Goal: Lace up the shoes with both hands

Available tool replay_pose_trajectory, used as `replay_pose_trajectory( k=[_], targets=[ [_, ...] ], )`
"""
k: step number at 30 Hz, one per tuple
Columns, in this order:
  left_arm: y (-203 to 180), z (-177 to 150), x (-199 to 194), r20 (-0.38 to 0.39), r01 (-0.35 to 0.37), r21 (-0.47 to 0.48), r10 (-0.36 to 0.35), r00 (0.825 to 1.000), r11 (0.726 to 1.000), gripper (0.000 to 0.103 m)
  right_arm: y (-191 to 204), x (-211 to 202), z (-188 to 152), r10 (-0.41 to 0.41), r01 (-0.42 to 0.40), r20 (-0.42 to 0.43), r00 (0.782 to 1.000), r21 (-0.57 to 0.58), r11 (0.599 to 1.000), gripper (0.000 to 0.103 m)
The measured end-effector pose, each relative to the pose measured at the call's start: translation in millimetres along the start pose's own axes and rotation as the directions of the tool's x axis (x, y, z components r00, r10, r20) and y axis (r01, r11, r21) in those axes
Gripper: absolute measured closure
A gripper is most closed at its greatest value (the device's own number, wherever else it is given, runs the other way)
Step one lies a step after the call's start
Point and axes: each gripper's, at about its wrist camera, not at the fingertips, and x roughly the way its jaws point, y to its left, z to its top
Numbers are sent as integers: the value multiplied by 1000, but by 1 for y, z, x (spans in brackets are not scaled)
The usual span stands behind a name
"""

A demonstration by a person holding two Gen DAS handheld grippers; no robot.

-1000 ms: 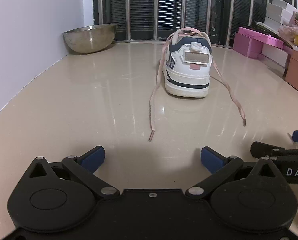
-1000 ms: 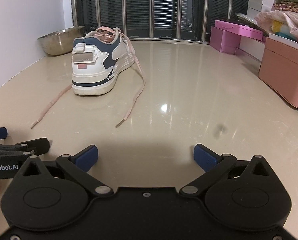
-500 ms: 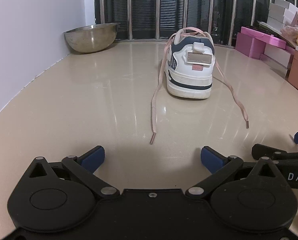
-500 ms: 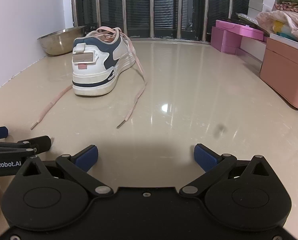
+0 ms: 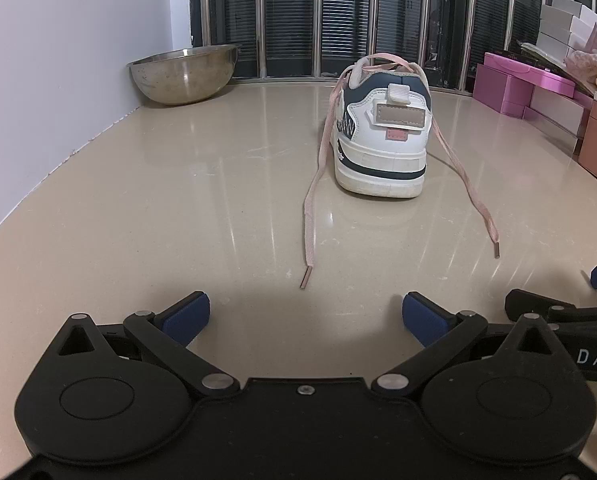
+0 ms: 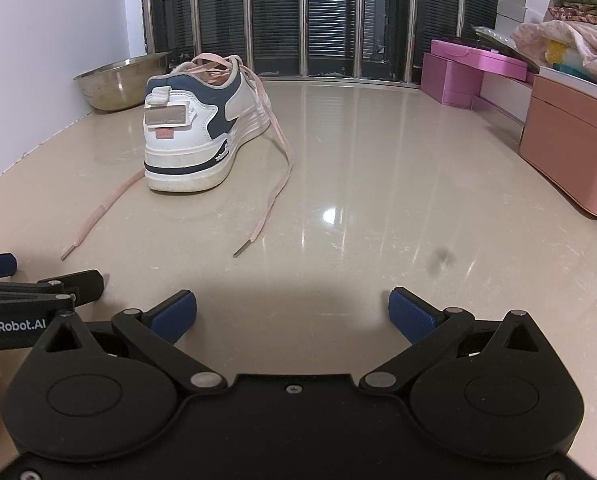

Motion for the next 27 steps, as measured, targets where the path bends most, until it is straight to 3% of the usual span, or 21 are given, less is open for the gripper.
replay_pose_trajectory(
  k=[27],
  targets=[
    [0, -3, 0, 10, -9, -10, 9, 1000, 1000, 0, -1, 0, 0, -1, 1, 0, 1000, -1, 1000, 0]
  ],
)
